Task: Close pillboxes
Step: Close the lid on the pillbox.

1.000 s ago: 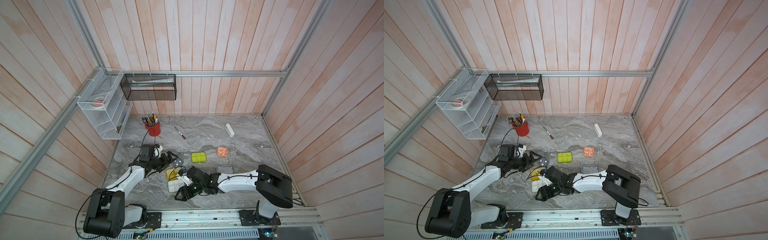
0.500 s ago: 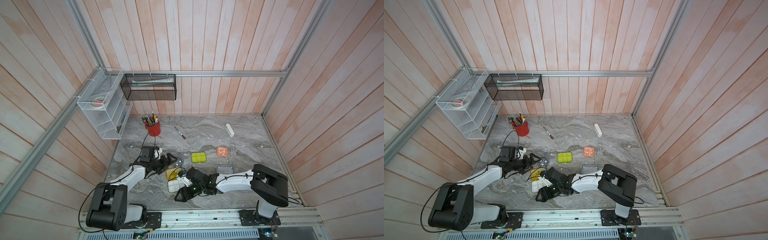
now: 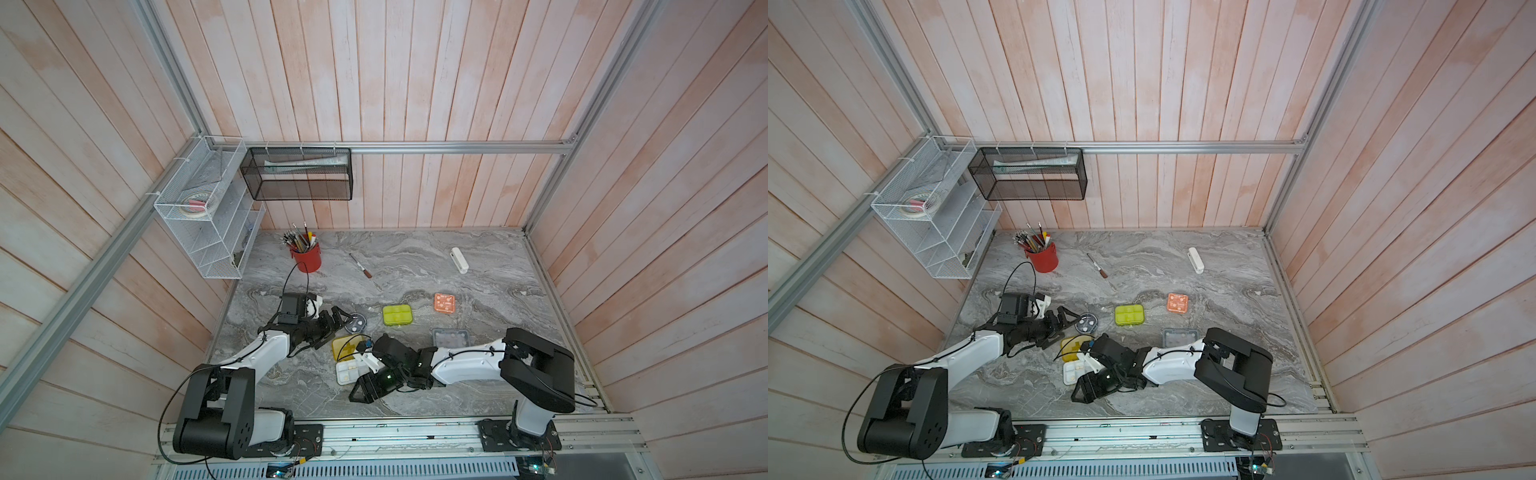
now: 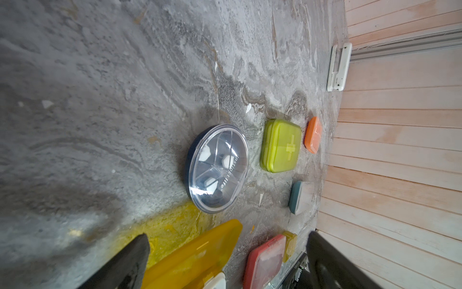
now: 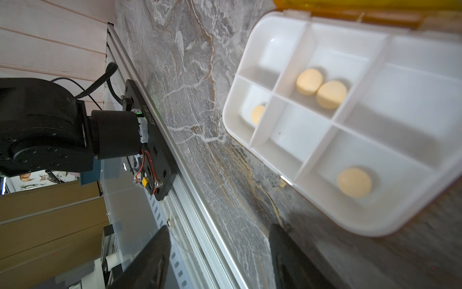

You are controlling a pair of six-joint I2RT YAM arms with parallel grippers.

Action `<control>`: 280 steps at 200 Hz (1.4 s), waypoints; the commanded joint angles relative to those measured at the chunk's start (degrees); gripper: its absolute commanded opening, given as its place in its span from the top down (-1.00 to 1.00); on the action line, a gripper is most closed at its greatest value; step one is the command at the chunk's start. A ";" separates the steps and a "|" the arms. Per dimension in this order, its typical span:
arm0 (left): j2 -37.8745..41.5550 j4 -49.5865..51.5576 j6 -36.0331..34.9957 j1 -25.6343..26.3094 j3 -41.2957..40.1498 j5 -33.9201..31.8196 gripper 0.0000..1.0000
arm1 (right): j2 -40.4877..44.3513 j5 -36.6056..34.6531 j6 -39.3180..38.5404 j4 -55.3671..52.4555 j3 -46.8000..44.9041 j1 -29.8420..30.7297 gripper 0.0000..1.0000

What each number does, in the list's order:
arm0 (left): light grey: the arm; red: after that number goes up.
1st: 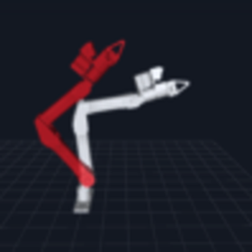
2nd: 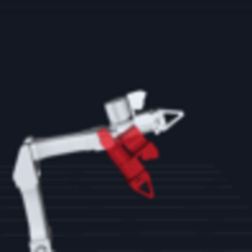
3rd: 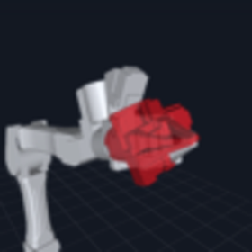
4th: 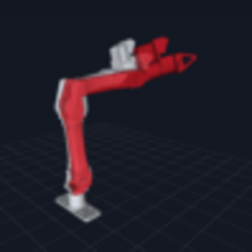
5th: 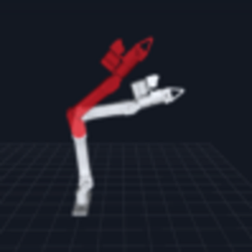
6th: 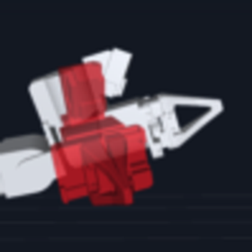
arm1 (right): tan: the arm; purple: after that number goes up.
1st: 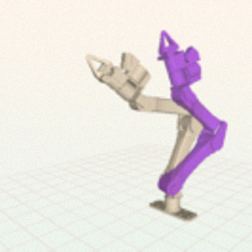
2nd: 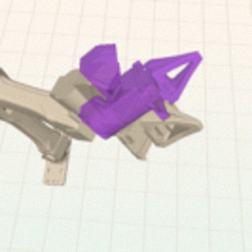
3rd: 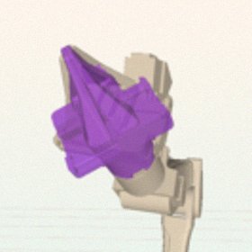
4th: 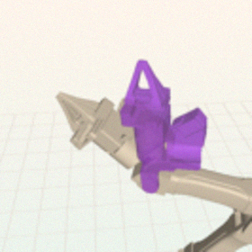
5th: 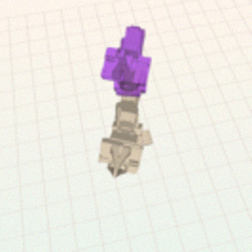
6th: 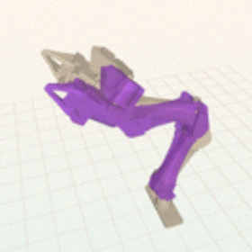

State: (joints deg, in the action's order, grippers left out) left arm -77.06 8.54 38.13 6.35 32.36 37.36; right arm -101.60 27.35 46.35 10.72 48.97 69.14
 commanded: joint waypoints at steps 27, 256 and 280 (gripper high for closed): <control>-0.85 -2.01 -0.70 -0.28 -2.26 2.04 -1.00 | -1.30 0.45 1.02 2.23 -1.59 -1.27 -0.29; 11.04 -0.98 5.20 -0.18 -5.07 8.67 -0.91 | -2.35 0.75 2.79 6.46 -3.26 -3.46 -0.29; 11.78 -0.98 5.20 -0.18 -5.82 9.05 -0.88 | -2.55 0.73 2.87 6.68 -3.15 -3.64 -0.29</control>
State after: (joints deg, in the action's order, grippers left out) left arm -66.54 7.57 43.13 6.31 27.90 45.01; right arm -103.09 28.38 48.51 16.73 46.52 66.04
